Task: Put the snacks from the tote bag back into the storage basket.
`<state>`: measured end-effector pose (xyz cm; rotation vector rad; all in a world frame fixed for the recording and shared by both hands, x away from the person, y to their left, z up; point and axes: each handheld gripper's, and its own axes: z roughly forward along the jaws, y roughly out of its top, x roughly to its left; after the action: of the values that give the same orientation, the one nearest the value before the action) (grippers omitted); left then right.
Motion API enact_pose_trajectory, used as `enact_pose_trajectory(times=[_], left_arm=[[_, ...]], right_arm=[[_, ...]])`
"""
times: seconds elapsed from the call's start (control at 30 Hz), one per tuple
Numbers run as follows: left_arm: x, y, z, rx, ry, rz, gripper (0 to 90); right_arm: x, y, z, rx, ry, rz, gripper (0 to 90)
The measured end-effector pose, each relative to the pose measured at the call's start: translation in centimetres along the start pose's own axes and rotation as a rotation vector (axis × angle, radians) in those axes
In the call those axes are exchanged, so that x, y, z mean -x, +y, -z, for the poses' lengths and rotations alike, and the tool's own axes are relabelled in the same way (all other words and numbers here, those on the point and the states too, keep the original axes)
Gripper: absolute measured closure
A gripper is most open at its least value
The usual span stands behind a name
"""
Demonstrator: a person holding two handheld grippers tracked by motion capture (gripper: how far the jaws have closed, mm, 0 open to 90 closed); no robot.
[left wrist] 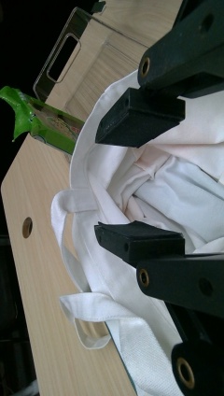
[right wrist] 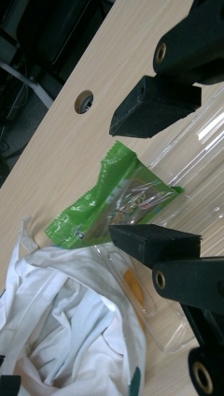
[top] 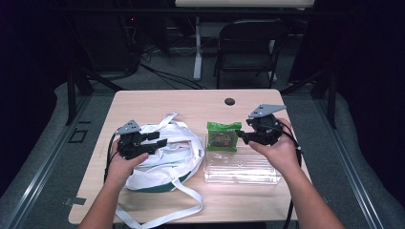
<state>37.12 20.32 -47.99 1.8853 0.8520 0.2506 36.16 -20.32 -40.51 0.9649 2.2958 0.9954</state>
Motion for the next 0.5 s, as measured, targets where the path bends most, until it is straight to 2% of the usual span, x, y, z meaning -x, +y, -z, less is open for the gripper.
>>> enact_pose_trajectory(times=[0.3,0.37,0.47,0.5], left_arm=[[0.1,0.0,-0.2,-0.002,-0.008,-0.007,49.5],[0.1,0.0,-0.2,0.000,-0.009,-0.008,49.5],[0.1,0.1,-0.2,0.000,-0.010,-0.003,49.4],[0.1,0.1,-0.2,0.002,-0.012,-0.002,49.4]], right_arm=[[-1.3,-2.5,0.9,0.023,0.005,-0.003,43.3],[-1.9,-3.4,1.2,0.062,0.027,0.002,41.5],[-2.3,-4.0,1.4,0.078,0.031,0.002,40.6],[-2.6,-4.5,1.5,0.089,0.031,-0.013,40.0]])
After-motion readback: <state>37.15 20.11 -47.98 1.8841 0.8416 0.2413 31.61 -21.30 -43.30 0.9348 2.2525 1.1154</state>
